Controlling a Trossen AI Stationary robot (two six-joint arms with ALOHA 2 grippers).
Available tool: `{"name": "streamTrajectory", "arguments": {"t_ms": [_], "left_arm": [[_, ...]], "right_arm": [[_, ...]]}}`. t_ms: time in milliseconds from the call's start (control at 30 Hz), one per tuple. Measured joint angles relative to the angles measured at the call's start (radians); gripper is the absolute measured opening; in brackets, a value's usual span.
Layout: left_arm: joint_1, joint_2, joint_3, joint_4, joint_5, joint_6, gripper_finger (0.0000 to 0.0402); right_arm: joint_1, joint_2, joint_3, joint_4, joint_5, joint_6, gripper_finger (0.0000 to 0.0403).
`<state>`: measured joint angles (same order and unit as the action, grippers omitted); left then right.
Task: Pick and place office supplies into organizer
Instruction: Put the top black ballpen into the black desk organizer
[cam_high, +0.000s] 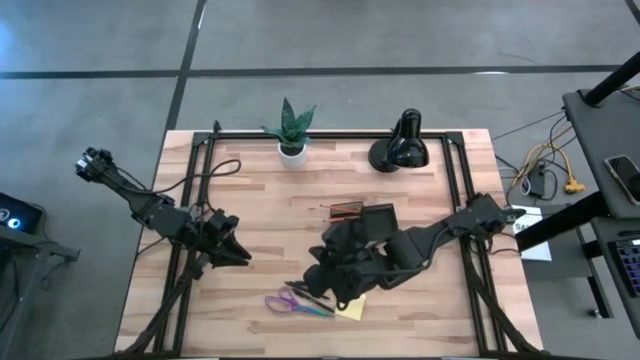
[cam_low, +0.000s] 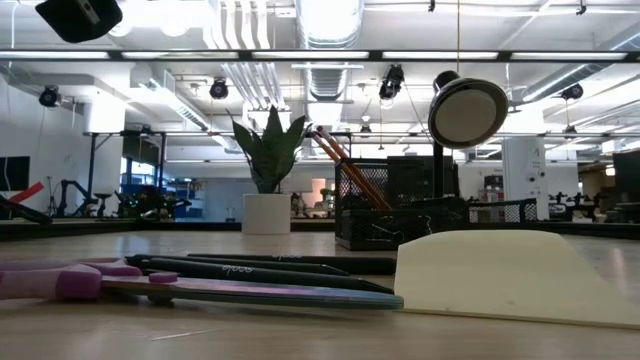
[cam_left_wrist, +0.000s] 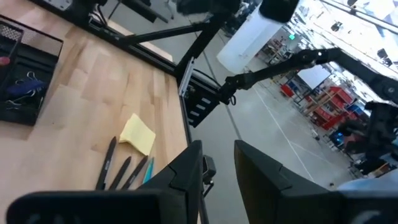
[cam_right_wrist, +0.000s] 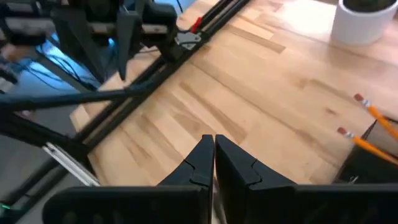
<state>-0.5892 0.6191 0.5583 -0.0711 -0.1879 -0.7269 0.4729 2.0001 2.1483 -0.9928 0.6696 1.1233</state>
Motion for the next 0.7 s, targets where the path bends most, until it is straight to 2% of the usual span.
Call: {"name": "streamTrajectory", "arguments": {"t_ms": [300, 567, 700], "left_arm": [[0.0, 0.042, 0.0, 0.009, 0.0, -0.089, 0.0076], [0.0, 0.145, 0.0, 0.123, -0.005, -0.131, 0.0077], [0.0, 0.195, 0.0, 0.195, -0.014, -0.127, 0.0077]], "right_arm": [[0.001, 0.012, -0.002, 0.004, -0.124, -0.1, 0.0009], [0.002, 0.01, 0.002, 0.002, -0.129, -0.086, 0.0009], [0.011, 0.01, -0.002, -0.063, -0.129, -0.076, 0.0009]]}}
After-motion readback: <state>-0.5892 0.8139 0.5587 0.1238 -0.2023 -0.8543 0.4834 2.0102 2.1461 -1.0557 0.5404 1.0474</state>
